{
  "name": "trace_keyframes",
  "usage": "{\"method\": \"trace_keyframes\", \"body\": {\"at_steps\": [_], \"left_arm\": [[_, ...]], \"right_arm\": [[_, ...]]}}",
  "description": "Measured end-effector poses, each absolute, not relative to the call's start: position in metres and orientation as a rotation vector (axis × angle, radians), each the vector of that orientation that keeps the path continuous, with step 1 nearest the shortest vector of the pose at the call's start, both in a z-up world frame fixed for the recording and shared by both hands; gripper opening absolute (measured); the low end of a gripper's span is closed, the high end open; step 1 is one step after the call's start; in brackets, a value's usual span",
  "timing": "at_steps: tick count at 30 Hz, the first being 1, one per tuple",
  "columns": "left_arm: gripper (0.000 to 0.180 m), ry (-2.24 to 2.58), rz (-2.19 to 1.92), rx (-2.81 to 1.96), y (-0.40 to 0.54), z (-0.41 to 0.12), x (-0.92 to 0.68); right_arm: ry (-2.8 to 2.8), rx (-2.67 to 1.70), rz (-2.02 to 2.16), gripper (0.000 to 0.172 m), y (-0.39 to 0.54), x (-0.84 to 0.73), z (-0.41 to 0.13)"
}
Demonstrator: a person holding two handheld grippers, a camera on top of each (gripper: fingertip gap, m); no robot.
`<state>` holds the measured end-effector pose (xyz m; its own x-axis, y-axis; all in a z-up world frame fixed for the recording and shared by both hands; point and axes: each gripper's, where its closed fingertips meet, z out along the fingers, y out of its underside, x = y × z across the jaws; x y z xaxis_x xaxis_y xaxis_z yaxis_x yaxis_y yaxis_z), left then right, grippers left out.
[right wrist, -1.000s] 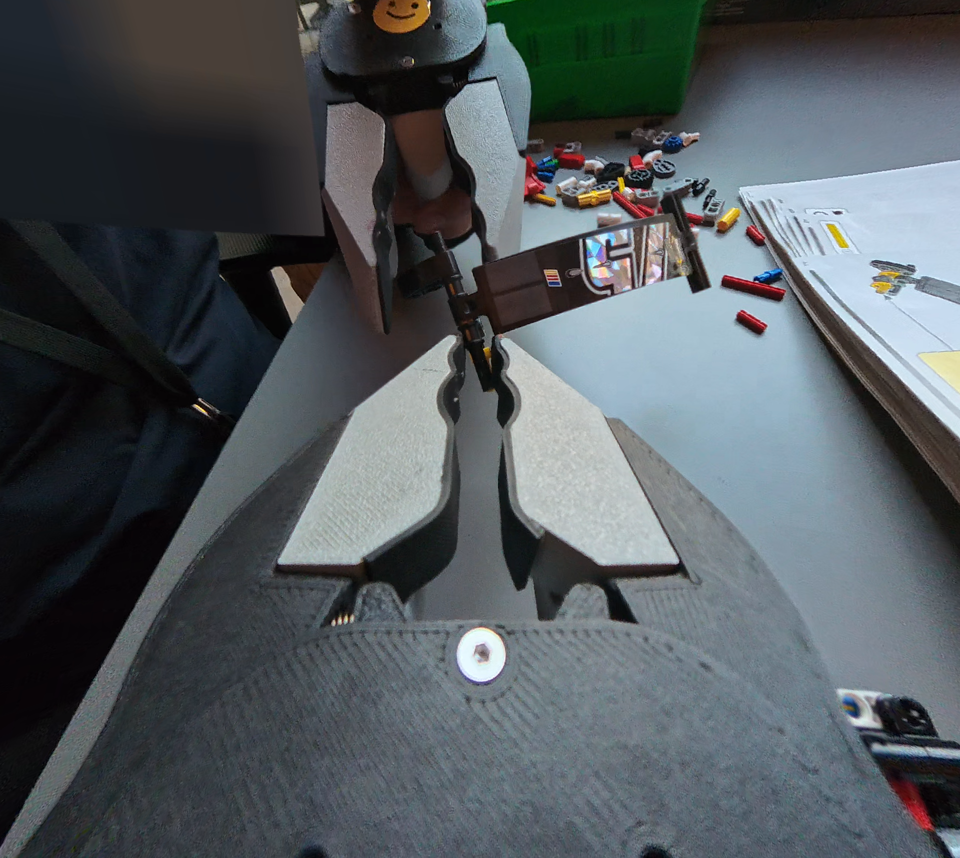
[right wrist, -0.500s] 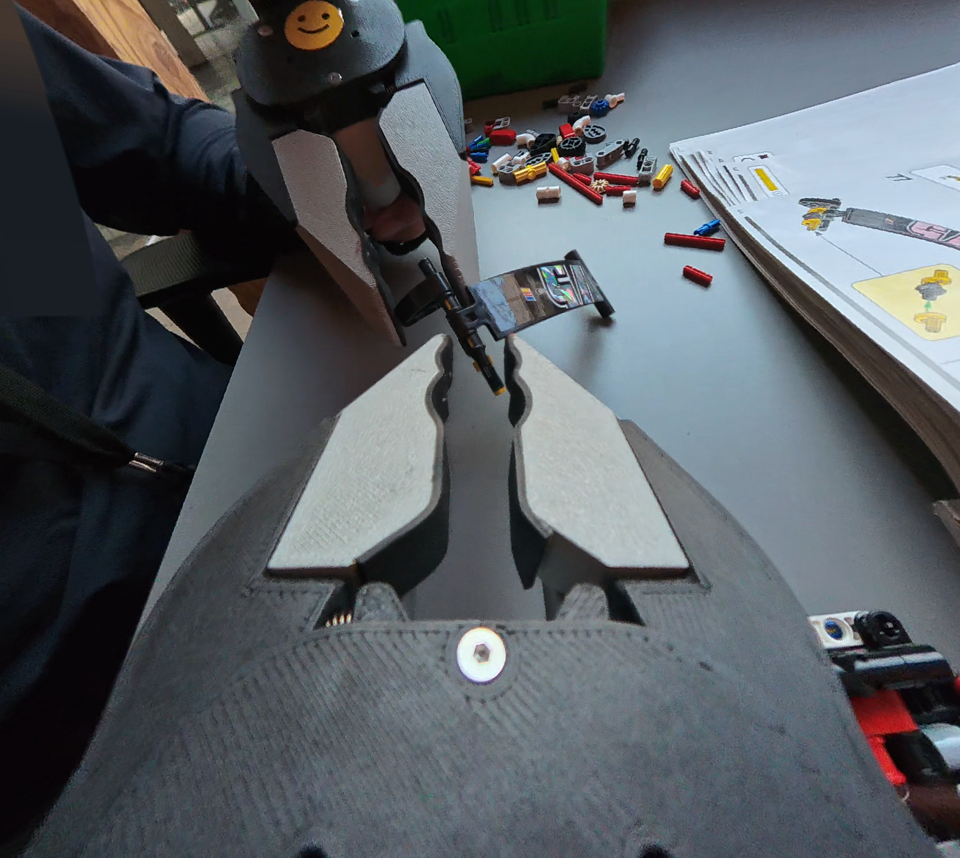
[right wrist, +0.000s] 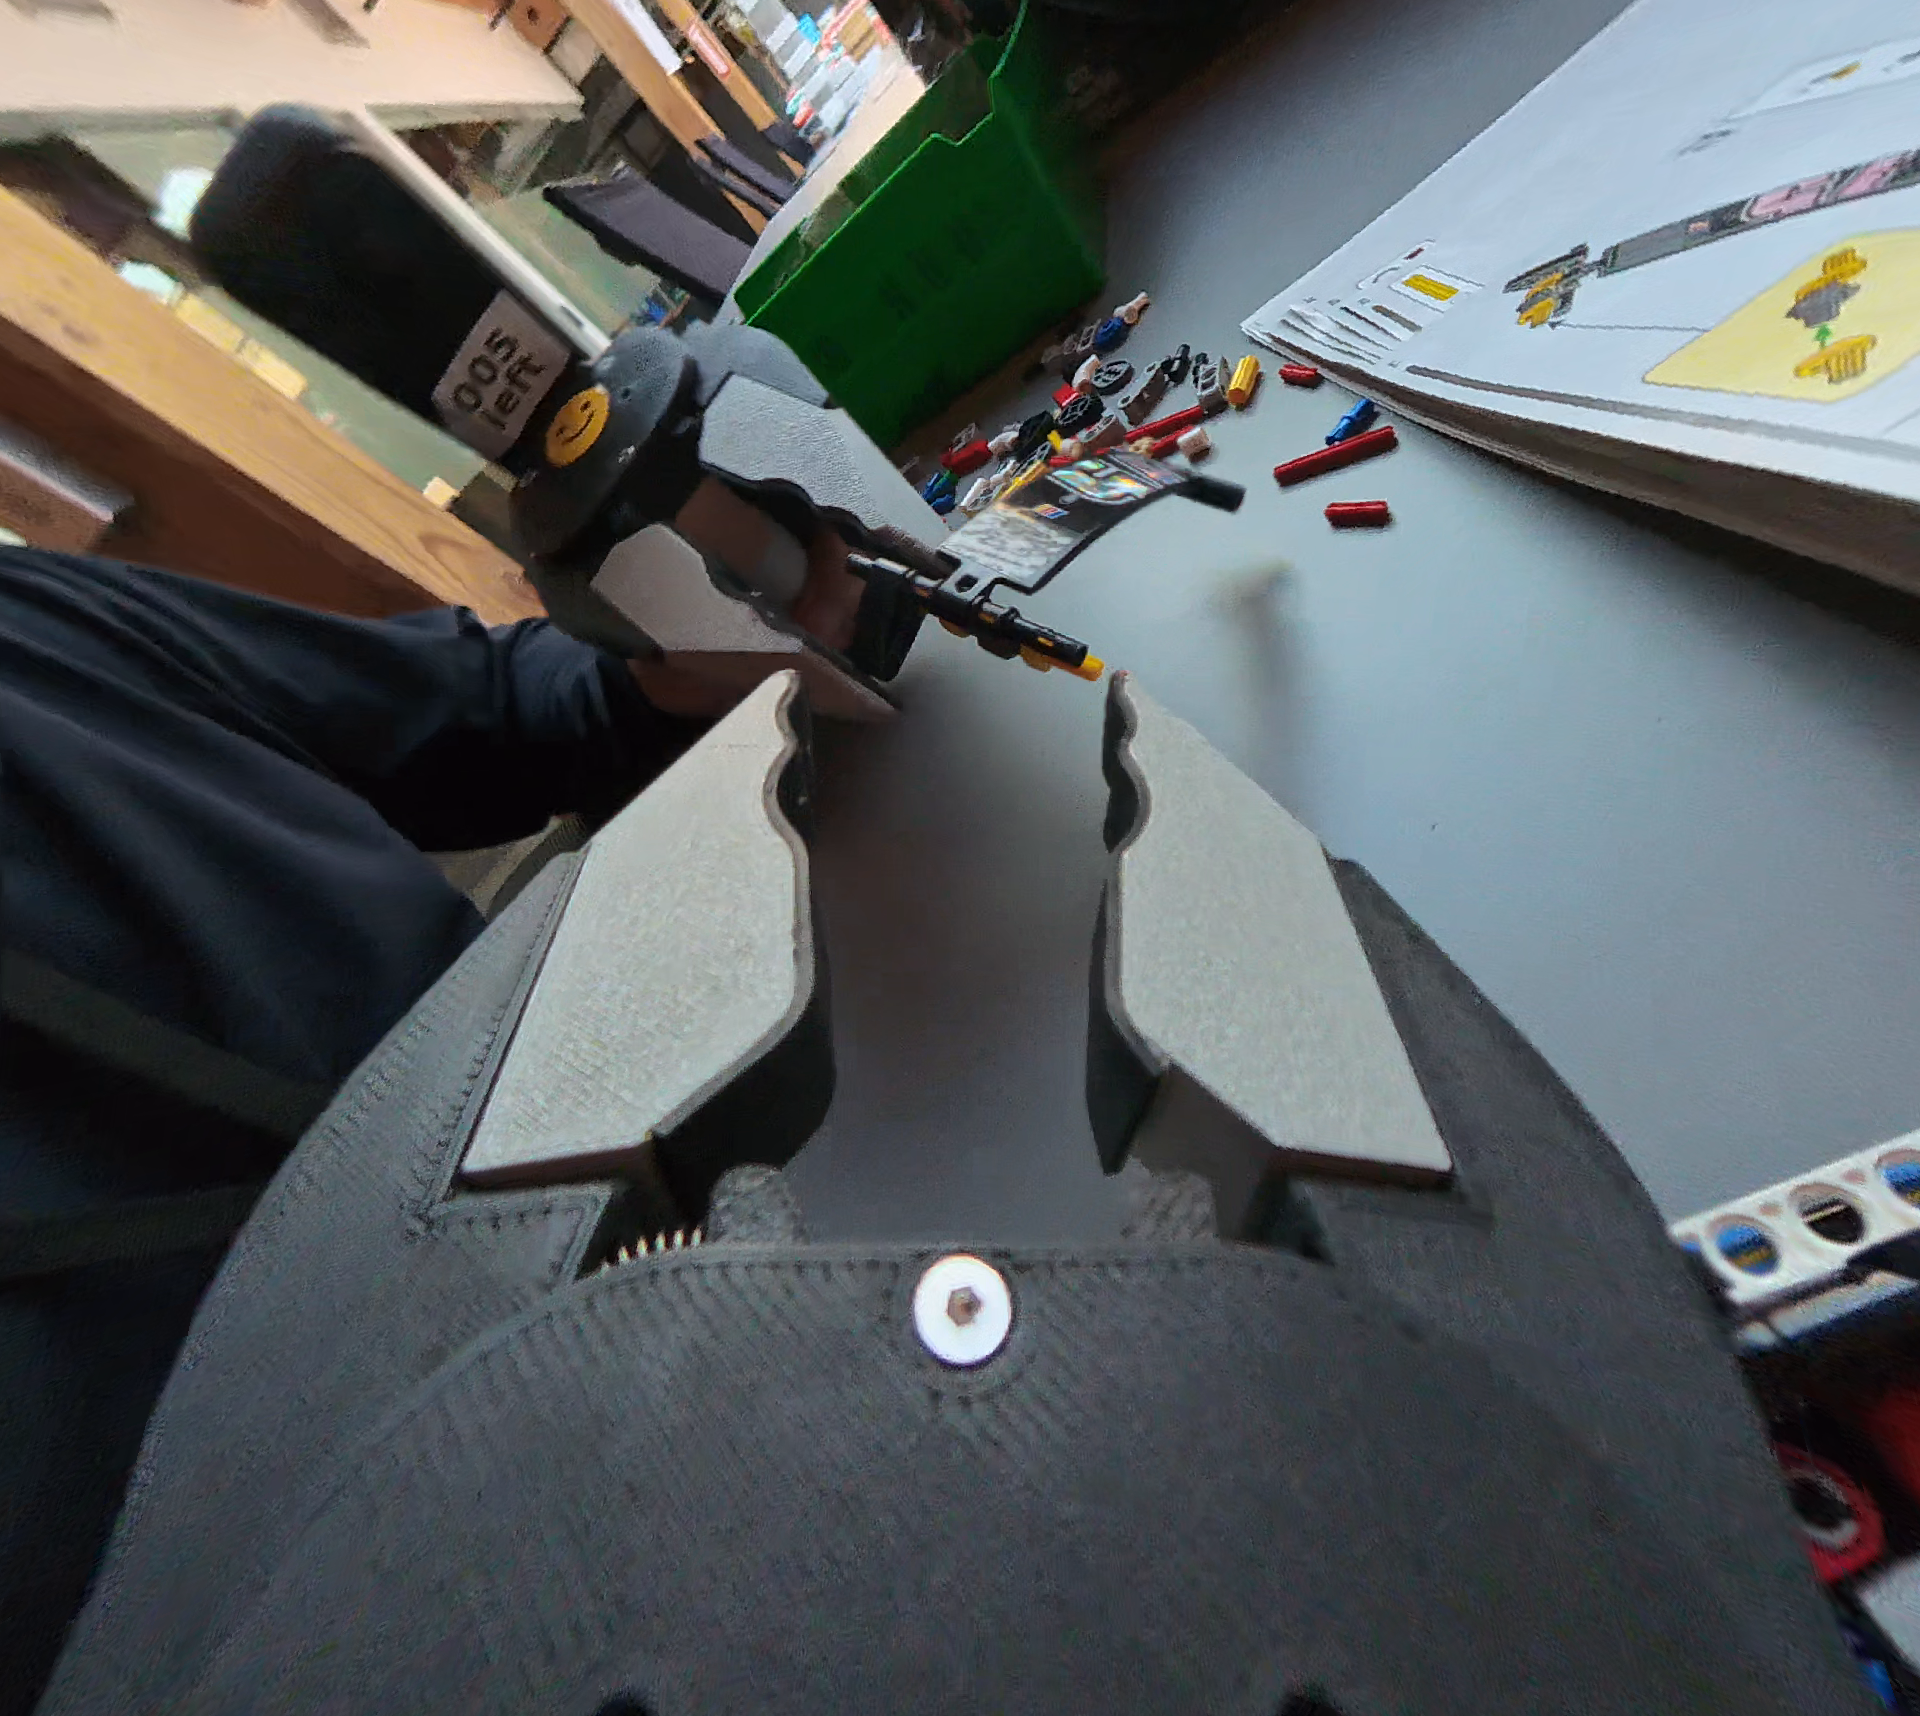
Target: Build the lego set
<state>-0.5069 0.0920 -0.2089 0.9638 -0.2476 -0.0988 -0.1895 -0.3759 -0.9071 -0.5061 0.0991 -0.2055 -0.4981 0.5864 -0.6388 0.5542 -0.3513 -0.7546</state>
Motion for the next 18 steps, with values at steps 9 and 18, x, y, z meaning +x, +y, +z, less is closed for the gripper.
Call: {"method": "trace_keyframes", "body": {"at_steps": [9,18], "left_arm": [[0.024,0.354,0.183,-2.012,0.098,-0.214,-0.51],[0.024,0.414,0.304,-2.004,0.099,-0.212,-0.503]], "right_arm": [[-1.684,-1.637,1.809,0.068,0.099,-0.52,-0.215],[-1.739,-1.643,1.799,0.064,0.082,-0.524,-0.219]]}}
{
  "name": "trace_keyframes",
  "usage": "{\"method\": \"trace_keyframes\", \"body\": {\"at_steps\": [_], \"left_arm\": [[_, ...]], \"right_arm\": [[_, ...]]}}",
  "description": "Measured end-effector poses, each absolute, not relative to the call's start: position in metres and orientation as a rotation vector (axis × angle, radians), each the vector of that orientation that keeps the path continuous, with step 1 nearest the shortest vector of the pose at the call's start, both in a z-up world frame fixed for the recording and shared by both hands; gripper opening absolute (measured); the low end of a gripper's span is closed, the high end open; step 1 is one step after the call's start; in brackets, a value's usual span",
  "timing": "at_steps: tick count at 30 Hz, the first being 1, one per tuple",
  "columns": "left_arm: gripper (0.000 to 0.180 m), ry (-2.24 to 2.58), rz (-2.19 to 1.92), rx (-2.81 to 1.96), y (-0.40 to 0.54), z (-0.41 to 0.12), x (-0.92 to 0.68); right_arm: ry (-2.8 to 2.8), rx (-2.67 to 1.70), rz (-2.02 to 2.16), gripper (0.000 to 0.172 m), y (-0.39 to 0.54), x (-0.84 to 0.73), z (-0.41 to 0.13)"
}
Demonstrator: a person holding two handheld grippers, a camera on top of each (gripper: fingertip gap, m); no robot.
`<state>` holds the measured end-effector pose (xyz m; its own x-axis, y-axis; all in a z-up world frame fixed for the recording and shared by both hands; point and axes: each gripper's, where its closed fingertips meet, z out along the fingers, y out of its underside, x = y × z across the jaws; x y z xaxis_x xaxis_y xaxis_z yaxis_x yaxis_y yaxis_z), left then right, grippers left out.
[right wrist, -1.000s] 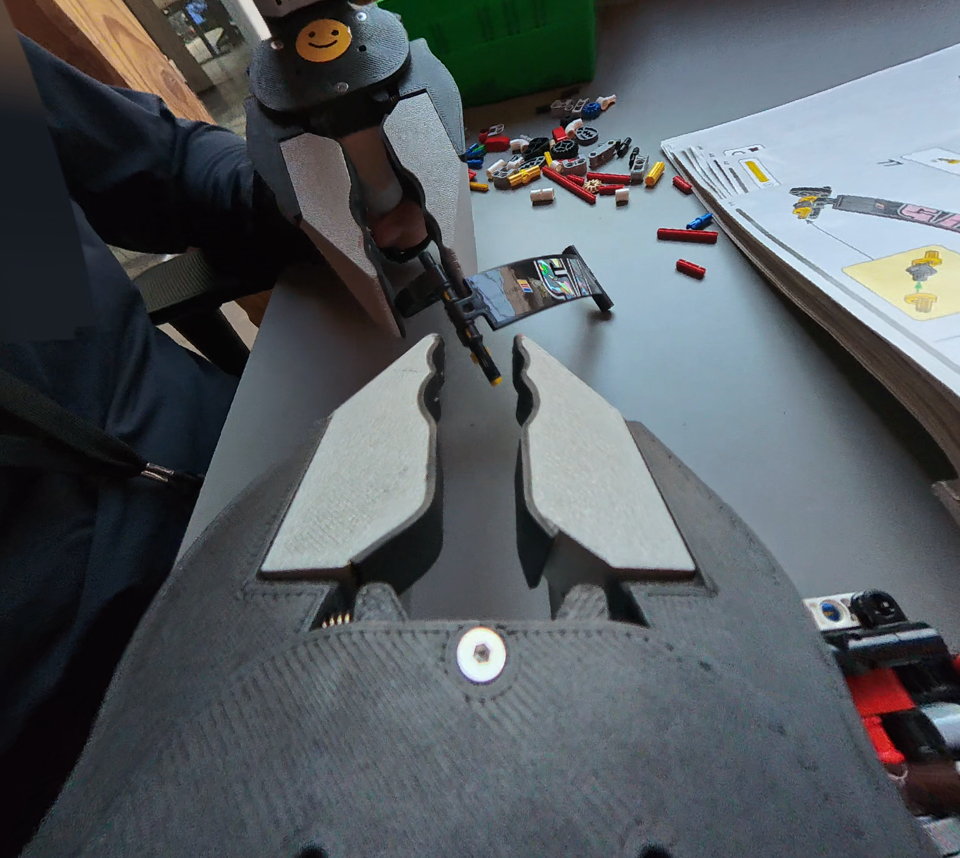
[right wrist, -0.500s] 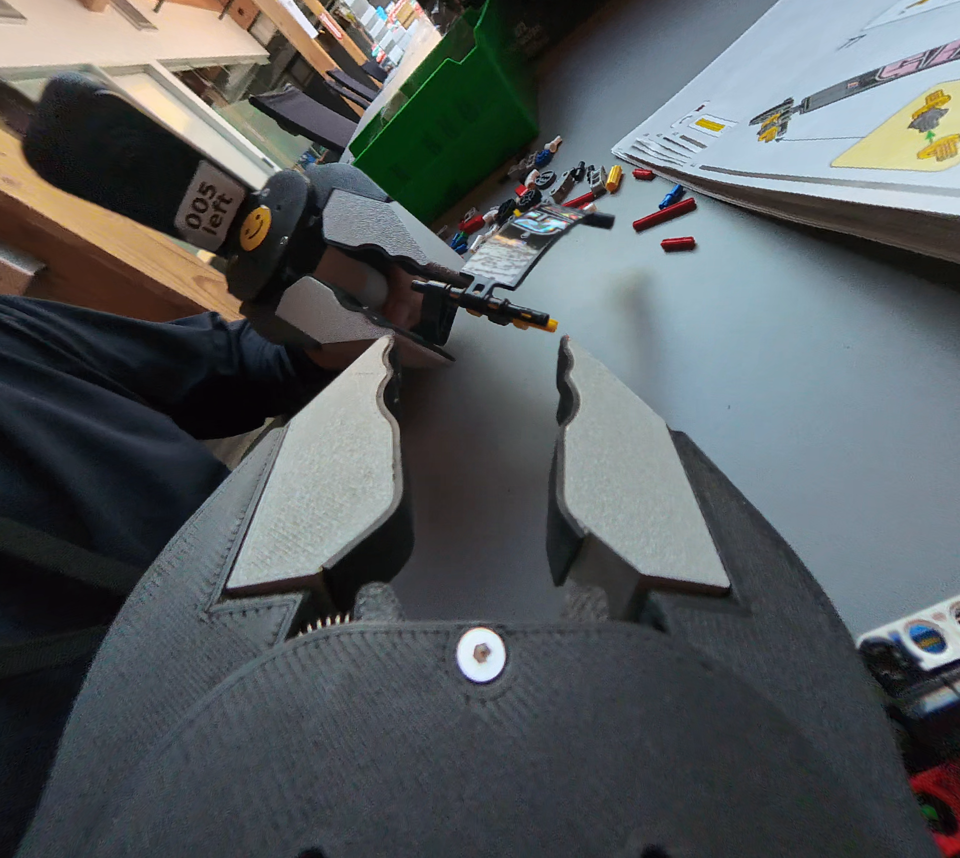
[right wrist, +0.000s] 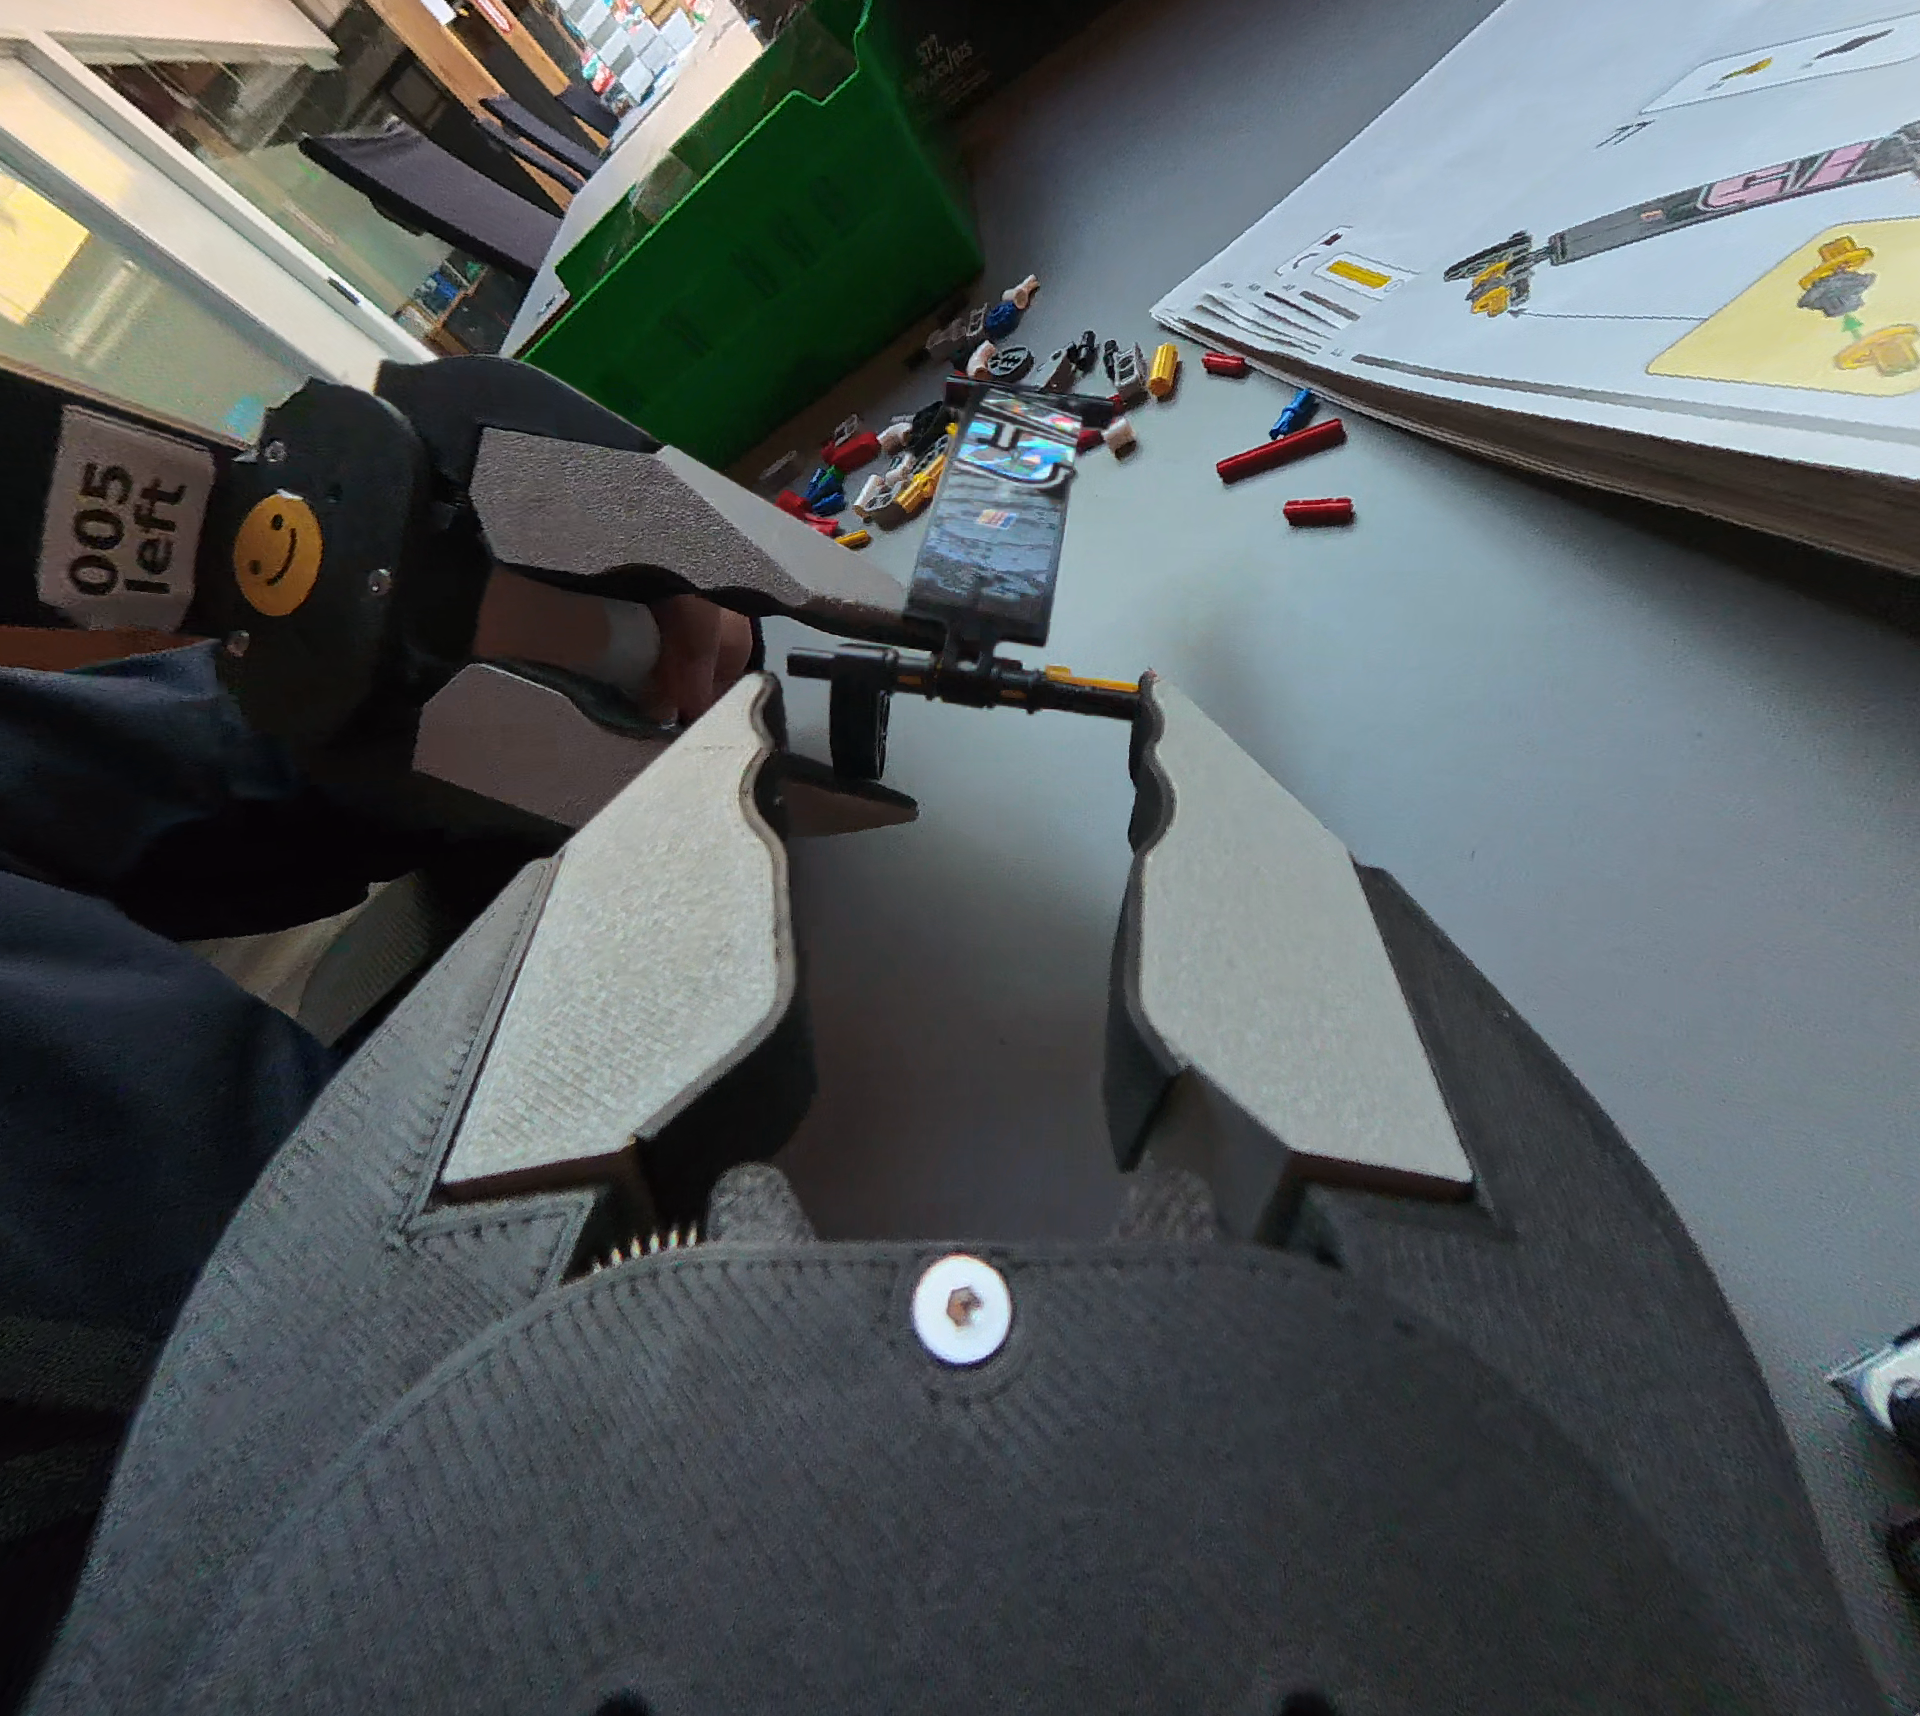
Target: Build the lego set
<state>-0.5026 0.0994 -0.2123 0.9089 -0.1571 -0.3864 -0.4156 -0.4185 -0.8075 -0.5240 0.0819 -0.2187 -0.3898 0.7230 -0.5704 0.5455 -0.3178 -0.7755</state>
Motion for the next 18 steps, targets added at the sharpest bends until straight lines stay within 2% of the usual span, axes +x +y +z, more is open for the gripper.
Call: {"method": "trace_keyframes", "body": {"at_steps": [5,18], "left_arm": [[0.024,0.405,0.265,-1.996,0.099,-0.211,-0.501],[0.022,0.463,0.319,-1.819,0.096,-0.182,-0.49]], "right_arm": [[-1.753,-1.653,1.852,0.062,0.08,-0.523,-0.218],[-1.691,-1.596,2.404,0.06,0.064,-0.512,-0.19]]}}
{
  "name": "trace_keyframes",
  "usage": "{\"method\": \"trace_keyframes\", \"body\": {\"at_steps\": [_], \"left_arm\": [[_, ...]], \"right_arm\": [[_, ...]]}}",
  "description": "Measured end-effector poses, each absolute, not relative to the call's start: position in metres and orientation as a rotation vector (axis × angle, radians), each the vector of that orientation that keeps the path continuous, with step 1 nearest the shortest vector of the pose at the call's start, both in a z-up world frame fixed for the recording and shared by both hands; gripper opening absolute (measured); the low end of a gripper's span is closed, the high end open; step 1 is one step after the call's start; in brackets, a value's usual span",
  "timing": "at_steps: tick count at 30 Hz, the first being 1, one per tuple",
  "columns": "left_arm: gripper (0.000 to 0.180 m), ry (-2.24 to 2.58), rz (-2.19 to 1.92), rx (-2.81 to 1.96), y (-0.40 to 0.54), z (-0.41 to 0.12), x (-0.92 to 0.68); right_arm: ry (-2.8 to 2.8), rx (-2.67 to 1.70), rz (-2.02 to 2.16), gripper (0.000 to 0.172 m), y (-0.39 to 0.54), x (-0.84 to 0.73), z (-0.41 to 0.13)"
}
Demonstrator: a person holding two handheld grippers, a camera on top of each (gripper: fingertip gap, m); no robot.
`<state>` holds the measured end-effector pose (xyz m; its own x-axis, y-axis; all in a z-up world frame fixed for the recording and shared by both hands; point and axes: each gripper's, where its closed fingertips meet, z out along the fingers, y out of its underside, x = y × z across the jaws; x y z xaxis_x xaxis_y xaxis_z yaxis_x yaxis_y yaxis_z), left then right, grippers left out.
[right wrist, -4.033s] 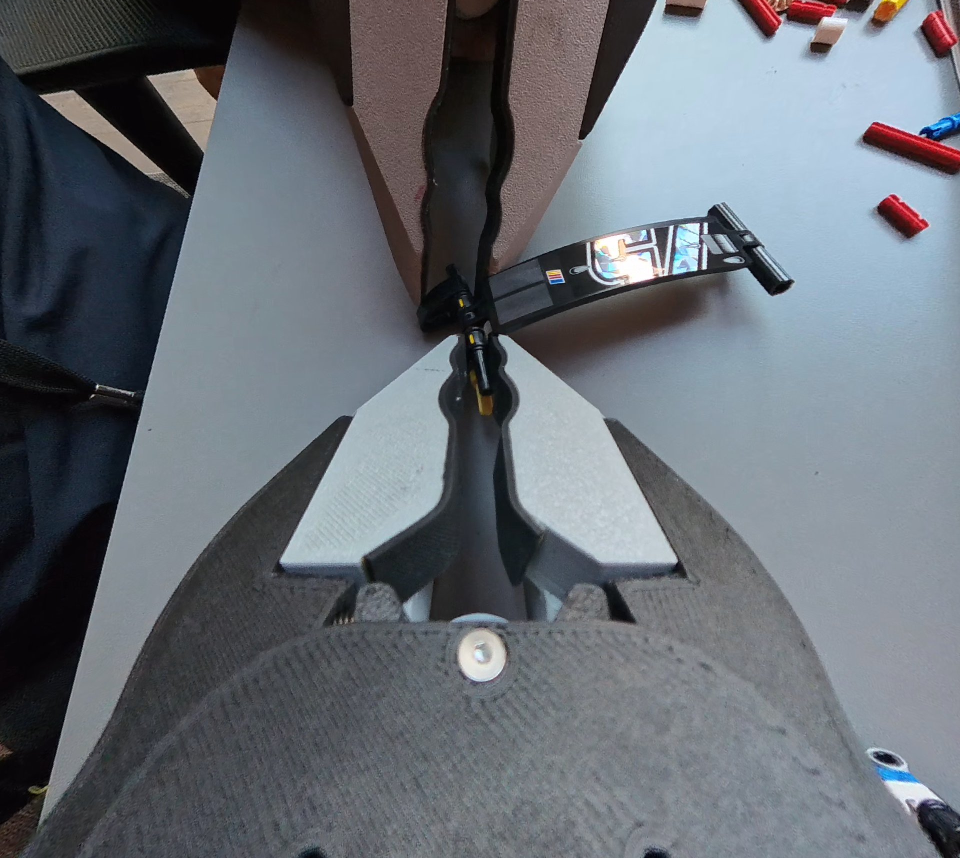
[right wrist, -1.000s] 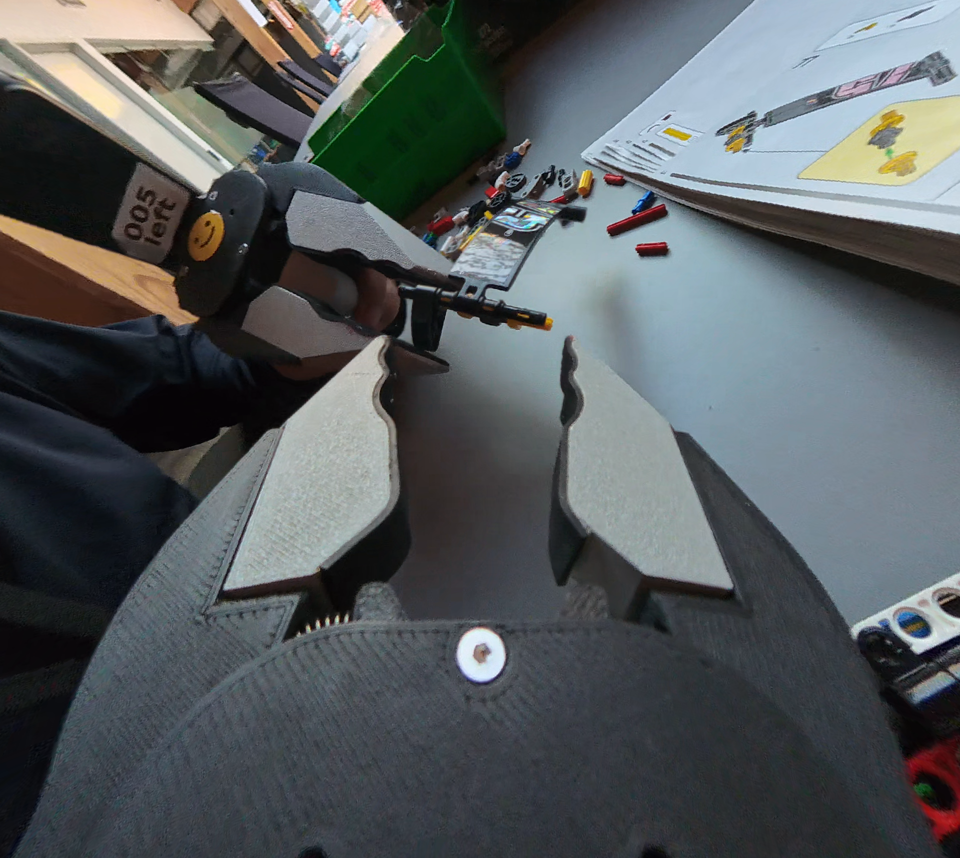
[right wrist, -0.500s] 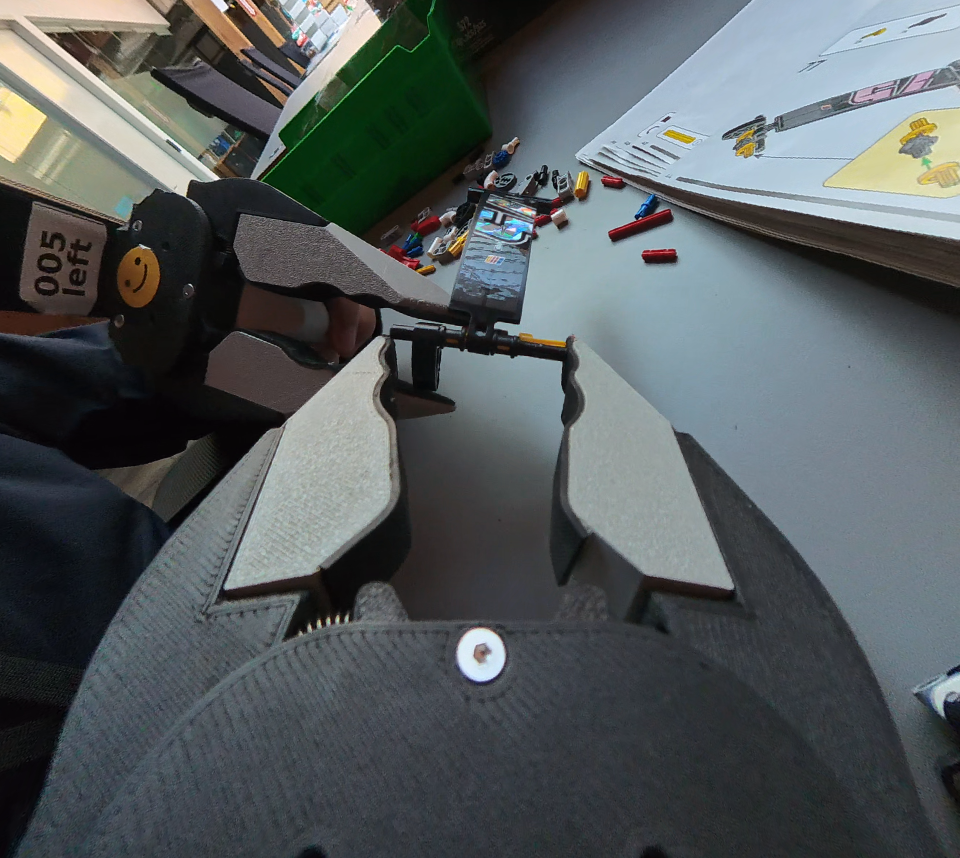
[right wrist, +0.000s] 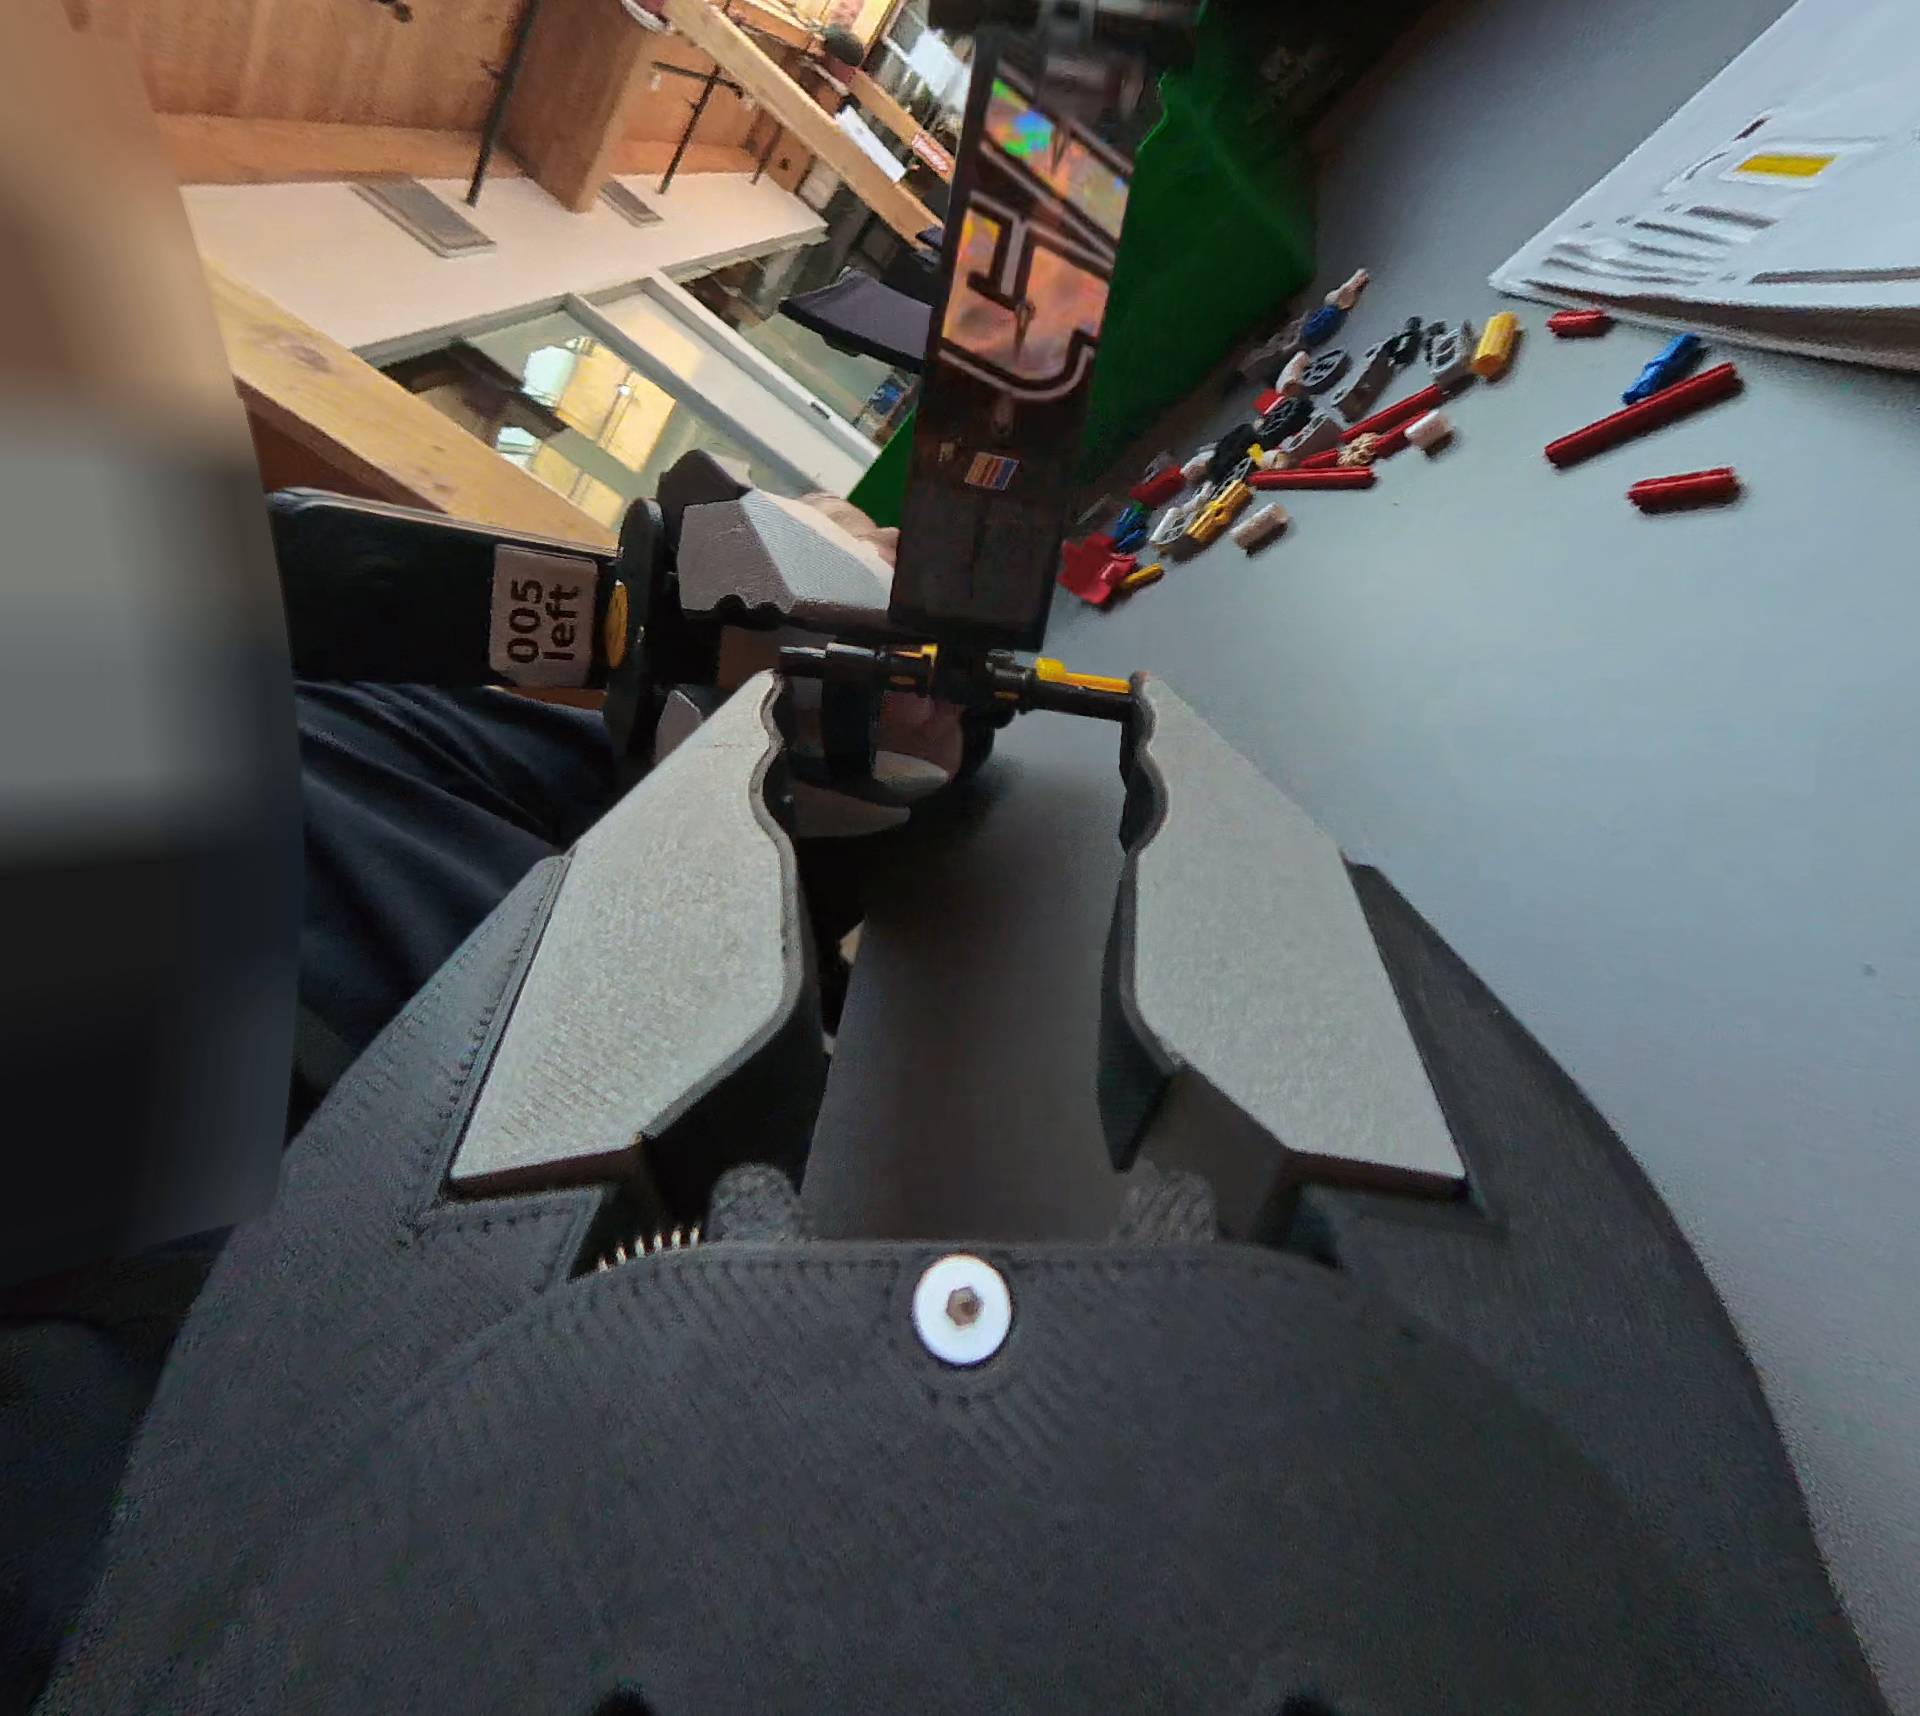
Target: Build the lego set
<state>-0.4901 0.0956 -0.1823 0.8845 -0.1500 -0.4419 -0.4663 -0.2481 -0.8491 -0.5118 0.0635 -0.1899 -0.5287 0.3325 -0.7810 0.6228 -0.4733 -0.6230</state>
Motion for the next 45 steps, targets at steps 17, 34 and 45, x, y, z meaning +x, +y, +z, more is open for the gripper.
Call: {"method": "trace_keyframes", "body": {"at_steps": [17,34,45], "left_arm": [[0.022,0.374,0.349,-1.804,0.094,-0.177,-0.499],[0.022,0.354,0.359,-1.788,0.093,-0.177,-0.501],[0.023,0.267,-0.09,-1.757,0.089,-0.174,-0.502]], "right_arm": [[1.482,1.469,-2.166,0.055,0.064,-0.522,-0.185],[1.769,1.574,-2.115,0.052,0.066,-0.522,-0.188],[1.737,1.473,-2.192,0.051,0.072,-0.523,-0.178]]}}
